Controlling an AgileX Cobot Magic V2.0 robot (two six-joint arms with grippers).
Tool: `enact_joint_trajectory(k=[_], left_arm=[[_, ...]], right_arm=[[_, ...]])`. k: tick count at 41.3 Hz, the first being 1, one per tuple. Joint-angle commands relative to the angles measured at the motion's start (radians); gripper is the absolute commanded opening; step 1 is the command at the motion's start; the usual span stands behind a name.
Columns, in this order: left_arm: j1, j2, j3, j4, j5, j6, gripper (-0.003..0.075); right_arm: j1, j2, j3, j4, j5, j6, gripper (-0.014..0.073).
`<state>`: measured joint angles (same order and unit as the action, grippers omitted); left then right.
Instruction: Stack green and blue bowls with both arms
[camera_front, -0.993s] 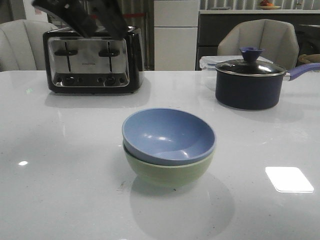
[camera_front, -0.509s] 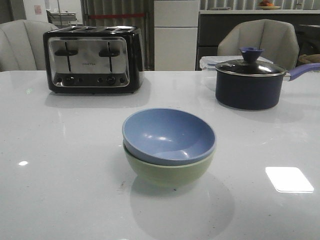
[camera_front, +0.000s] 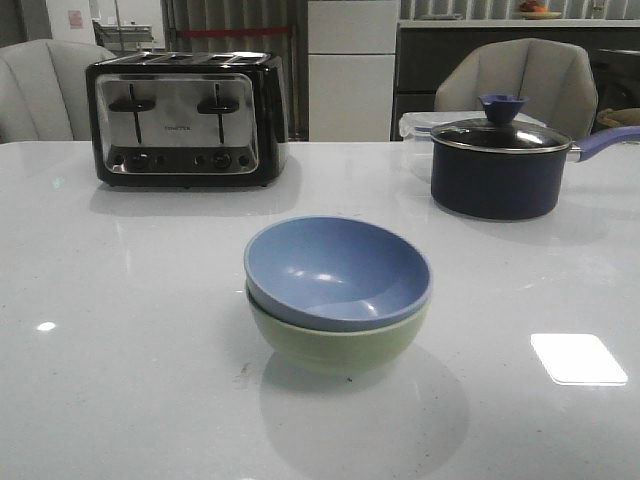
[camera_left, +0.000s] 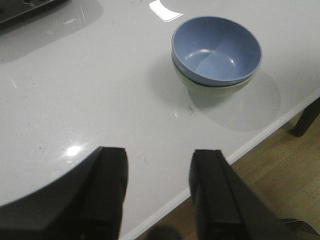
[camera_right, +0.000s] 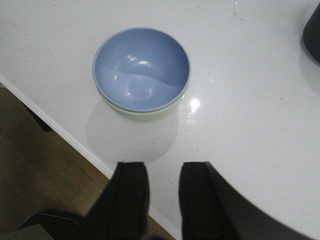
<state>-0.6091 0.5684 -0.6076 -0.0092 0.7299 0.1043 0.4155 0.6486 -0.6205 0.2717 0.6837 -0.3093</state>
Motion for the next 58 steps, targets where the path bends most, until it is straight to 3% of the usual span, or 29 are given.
enact_joint_trajectory(k=[1, 6, 8, 35, 42, 52, 58], left_arm=[[-0.005, 0.001, -0.025, 0.001, -0.079, -0.002, 0.0218], [-0.005, 0.001, -0.025, 0.001, -0.089, -0.002, 0.01], [-0.005, 0.001, -0.025, 0.001, -0.089, -0.002, 0.0096], [0.0, -0.02, -0.023, -0.003, -0.089, -0.002, 0.0093], [0.151, -0.107, 0.018, 0.009, -0.124, -0.002, 0.0093], [0.37, -0.39, 0.3, -0.001, -0.508, -0.003, 0.0093], [0.475, -0.531, 0.475, -0.015, -0.646, -0.005, 0.0093]], right_arm=[[0.0, -0.004, -0.025, 0.012, -0.059, -0.011, 0.0176], [0.0, -0.004, -0.025, 0.012, -0.058, -0.011, 0.0046], [0.0, -0.004, -0.025, 0.012, -0.058, -0.011, 0.0022], [0.0, -0.004, -0.025, 0.012, -0.058, -0.011, 0.0029], [0.0, -0.004, -0.025, 0.012, -0.059, -0.011, 0.0029], [0.0, -0.004, -0.025, 0.012, -0.059, -0.011, 0.0029], [0.0, -0.004, -0.025, 0.012, -0.059, -0.011, 0.0029]])
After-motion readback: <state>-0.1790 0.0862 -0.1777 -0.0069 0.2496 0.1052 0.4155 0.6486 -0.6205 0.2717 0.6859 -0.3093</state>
